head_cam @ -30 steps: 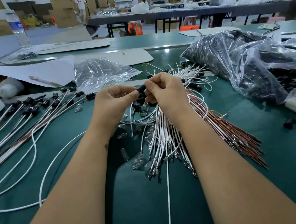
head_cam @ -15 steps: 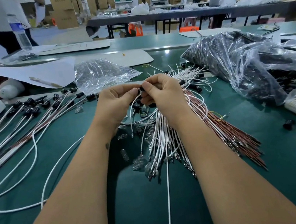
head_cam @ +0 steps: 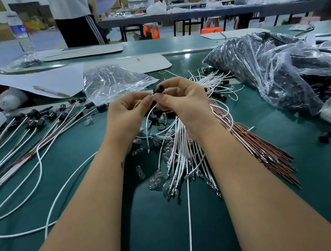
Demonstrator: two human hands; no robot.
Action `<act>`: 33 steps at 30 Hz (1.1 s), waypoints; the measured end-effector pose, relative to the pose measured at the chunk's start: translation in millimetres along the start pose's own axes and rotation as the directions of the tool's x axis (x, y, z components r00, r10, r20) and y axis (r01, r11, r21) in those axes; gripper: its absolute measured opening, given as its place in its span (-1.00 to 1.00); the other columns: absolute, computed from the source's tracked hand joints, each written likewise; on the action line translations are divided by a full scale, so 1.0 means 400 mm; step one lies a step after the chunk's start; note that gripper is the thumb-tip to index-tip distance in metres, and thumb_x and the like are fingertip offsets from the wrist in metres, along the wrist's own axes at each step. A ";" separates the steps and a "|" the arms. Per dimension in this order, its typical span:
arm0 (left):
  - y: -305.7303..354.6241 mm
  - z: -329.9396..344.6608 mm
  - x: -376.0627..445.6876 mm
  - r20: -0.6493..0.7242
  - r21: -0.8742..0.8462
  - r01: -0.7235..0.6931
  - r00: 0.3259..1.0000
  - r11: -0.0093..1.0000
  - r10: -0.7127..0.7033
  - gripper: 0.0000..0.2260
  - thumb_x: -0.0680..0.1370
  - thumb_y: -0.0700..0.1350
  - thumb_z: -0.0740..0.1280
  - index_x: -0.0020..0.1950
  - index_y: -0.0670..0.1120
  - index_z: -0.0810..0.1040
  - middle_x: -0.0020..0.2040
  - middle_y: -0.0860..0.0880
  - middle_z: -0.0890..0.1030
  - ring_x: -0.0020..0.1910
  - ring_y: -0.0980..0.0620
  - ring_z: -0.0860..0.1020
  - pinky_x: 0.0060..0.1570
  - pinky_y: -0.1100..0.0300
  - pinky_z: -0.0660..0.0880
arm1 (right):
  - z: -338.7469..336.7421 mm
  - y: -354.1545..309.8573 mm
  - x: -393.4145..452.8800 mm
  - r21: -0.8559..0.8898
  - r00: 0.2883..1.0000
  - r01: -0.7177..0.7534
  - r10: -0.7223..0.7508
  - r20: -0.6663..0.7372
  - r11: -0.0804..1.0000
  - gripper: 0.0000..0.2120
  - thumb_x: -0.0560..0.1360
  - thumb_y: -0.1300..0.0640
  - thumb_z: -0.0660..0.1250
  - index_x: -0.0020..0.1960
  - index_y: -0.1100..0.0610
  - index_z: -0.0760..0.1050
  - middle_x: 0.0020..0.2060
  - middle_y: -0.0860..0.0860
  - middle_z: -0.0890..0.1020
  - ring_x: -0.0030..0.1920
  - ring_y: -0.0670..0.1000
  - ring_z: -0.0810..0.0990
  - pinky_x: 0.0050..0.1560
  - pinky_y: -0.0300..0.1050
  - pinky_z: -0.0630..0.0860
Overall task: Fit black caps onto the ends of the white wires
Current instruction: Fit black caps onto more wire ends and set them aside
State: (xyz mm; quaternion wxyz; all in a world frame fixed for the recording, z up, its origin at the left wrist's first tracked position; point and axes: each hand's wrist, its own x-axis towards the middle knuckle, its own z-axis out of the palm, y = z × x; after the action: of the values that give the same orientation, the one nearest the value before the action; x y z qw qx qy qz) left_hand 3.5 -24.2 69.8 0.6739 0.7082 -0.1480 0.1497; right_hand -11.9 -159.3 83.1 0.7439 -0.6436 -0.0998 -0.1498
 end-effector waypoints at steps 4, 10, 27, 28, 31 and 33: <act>-0.001 0.010 -0.001 0.026 0.052 -0.067 0.997 0.996 0.066 -0.92 0.56 -0.17 0.36 -0.09 -0.02 0.62 -0.37 0.22 0.63 -0.36 0.32 0.53 -0.29 0.48 0.44 | 0.011 0.001 -0.005 -0.097 0.997 0.049 -0.054 -0.056 0.994 -0.85 0.41 0.29 0.48 -0.13 0.13 0.54 -0.32 0.07 0.65 -0.35 -0.02 0.63 -0.26 -0.17 0.58; -0.006 0.015 -0.002 -0.025 0.049 -0.037 0.999 0.998 0.038 -0.86 0.52 -0.19 0.41 -0.18 0.03 0.63 -0.30 0.12 0.67 -0.24 0.21 0.61 -0.13 0.36 0.54 | 0.007 0.009 -0.004 -0.082 0.996 -0.013 0.006 -0.086 0.997 -0.91 0.49 0.29 0.41 -0.16 0.14 0.57 -0.31 0.05 0.65 -0.37 -0.07 0.63 -0.30 -0.26 0.55; -0.016 0.023 -0.004 -0.065 0.100 0.047 0.997 0.994 -0.040 -0.90 0.51 -0.22 0.40 -0.18 -0.06 0.64 -0.25 -0.04 0.67 -0.23 0.09 0.62 -0.10 0.25 0.58 | 0.008 0.039 -0.004 0.006 0.993 -0.077 0.077 -0.094 0.997 -0.97 0.52 0.32 0.35 -0.05 0.26 0.52 -0.30 0.11 0.64 -0.36 -0.03 0.65 -0.29 -0.22 0.57; -0.016 0.024 -0.003 -0.069 0.097 0.053 0.997 0.994 -0.047 -0.89 0.51 -0.23 0.40 -0.18 -0.06 0.64 -0.25 -0.04 0.67 -0.23 0.09 0.62 -0.09 0.24 0.58 | 0.008 0.040 -0.003 0.007 0.993 -0.075 0.076 -0.093 0.997 -0.96 0.52 0.33 0.35 -0.03 0.28 0.52 -0.30 0.12 0.64 -0.36 -0.03 0.65 -0.30 -0.22 0.57; -0.016 0.024 -0.005 -0.077 0.095 0.050 0.996 0.994 -0.042 -0.87 0.52 -0.24 0.40 -0.20 -0.06 0.62 -0.27 0.00 0.66 -0.27 0.13 0.61 -0.13 0.28 0.57 | 0.009 0.041 -0.003 0.010 0.992 -0.081 0.082 -0.095 0.997 -0.95 0.52 0.33 0.35 -0.03 0.31 0.52 -0.30 0.14 0.64 -0.37 -0.02 0.65 -0.32 -0.24 0.56; -0.012 0.026 -0.007 -0.070 0.097 0.034 0.997 0.995 -0.027 -0.87 0.52 -0.26 0.39 -0.20 -0.07 0.62 -0.29 0.01 0.65 -0.29 0.17 0.60 -0.17 0.32 0.56 | 0.010 0.042 -0.002 0.021 0.990 -0.088 0.090 -0.105 0.996 -0.95 0.51 0.33 0.35 -0.04 0.31 0.52 -0.28 0.17 0.64 -0.37 0.00 0.66 -0.33 -0.23 0.56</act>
State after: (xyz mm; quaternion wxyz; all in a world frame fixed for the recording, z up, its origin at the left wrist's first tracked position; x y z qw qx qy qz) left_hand 2.9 -34.4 63.6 0.6452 0.7371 -0.1065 0.1704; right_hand -6.7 -153.1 67.6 0.7593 -0.6325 -0.0327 -0.1493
